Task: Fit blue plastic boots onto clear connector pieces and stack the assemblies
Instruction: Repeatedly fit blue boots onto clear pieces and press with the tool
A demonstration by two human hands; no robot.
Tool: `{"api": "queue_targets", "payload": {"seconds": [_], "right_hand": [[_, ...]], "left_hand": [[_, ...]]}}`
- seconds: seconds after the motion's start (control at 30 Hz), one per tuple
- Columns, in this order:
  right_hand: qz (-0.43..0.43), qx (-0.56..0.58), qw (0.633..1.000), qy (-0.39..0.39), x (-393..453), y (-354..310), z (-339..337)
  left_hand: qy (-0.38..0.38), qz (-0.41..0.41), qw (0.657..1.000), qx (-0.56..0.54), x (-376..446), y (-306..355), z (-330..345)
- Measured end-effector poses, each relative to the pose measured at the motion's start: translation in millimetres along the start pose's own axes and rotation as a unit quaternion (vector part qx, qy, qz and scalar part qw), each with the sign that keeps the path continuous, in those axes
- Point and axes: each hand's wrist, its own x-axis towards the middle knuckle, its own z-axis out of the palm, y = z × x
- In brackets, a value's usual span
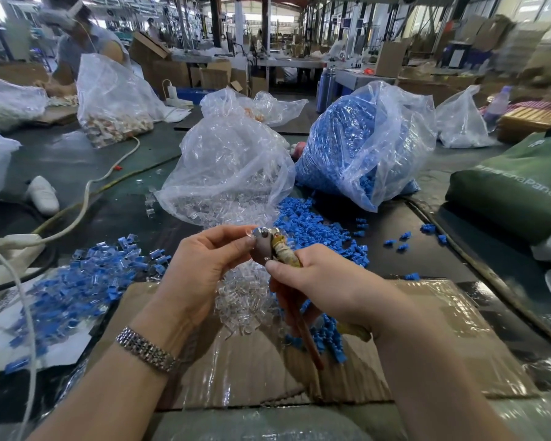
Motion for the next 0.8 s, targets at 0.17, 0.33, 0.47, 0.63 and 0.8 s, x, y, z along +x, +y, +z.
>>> {"api": "queue_targets", "payload": {"seconds": [0.17,0.33,0.47,0.63,0.8], "right_hand": [[0.011,0.005,1.000,-0.012,-1,1,-6],[0.048,-0.063,0.988,0.133,-1,12,-34],[0.153,-0.277,0.916,0.249,1,29,-54],[0.237,-0.334,0.874,0.260,5,42,-58],[0.257,-0.341,0.873,0.236,9,44,-51]], "left_hand": [[0.017,0.029,0.998,0.056,0,7,-6],[0.289,0.099,0.882,0.359,6,25,-49],[0.328,0.005,0.730,0.599,8,27,-66],[0.124,0.000,0.742,0.658,4,16,-48],[0.157,-0.077,0.702,0.691,2,14,-60]]}}
